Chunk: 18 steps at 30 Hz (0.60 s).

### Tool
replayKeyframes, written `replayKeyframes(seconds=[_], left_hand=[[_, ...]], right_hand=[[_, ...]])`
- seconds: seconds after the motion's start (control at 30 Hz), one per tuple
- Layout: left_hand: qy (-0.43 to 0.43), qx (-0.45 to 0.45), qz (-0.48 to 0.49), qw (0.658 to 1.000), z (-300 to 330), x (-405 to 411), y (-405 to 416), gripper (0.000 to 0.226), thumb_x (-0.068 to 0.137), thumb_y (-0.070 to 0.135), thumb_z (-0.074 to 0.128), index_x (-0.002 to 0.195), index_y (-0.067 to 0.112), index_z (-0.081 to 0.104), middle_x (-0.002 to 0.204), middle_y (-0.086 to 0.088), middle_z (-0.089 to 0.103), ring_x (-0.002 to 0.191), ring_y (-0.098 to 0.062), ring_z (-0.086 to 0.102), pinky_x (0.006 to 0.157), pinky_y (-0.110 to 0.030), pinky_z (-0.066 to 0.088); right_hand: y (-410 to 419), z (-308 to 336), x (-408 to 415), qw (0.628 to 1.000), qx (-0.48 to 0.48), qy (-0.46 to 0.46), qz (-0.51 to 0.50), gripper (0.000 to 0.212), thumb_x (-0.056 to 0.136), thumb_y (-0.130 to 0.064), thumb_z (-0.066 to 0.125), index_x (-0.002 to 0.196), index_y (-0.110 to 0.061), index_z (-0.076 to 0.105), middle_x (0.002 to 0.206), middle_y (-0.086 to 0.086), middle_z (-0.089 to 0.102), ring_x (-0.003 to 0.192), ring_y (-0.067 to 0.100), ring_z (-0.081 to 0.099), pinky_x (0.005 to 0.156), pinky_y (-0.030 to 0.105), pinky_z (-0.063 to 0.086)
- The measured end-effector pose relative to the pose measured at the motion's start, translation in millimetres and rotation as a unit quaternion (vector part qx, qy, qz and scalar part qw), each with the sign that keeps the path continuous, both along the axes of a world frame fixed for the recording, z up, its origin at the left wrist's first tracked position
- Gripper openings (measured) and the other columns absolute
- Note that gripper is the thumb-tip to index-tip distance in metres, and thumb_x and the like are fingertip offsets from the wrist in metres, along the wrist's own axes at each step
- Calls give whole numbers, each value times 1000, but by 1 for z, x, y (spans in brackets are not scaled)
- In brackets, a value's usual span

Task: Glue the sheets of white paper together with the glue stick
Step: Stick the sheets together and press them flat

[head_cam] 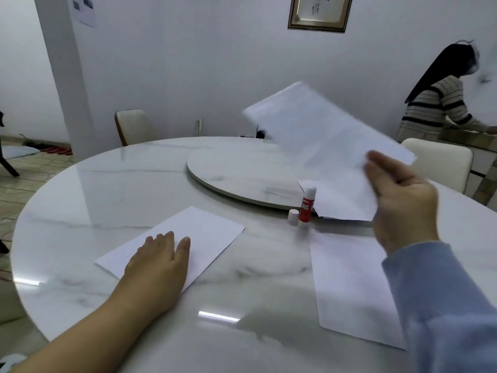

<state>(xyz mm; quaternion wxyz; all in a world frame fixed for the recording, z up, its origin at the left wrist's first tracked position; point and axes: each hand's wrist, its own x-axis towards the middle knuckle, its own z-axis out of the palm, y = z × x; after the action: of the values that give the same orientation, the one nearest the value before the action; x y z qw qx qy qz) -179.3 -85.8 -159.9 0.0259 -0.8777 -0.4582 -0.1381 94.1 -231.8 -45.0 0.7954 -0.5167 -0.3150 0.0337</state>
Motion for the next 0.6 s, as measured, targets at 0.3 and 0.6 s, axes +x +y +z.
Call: replayKeyframes(seconds=[0.3, 0.6], left_hand=[[-98, -36, 51, 993, 17, 14, -18, 36, 91, 41, 37, 122, 24, 46, 127, 10, 48, 121, -12, 42, 93, -26, 31], [-82, -69, -72, 992, 18, 13, -25, 73, 72, 59, 12, 141, 40, 27, 152, 25, 19, 140, 3, 13, 113, -22, 8]], right_hand=[[28, -21, 62, 977, -145, 143, -61, 55, 88, 13, 43, 139, -9, 44, 140, 6, 44, 109, 25, 59, 92, 30, 52], [50, -68, 76, 943, -309, 83, -95, 34, 87, -5, 58, 120, -12, 60, 126, 9, 60, 110, 26, 60, 101, 38, 47]])
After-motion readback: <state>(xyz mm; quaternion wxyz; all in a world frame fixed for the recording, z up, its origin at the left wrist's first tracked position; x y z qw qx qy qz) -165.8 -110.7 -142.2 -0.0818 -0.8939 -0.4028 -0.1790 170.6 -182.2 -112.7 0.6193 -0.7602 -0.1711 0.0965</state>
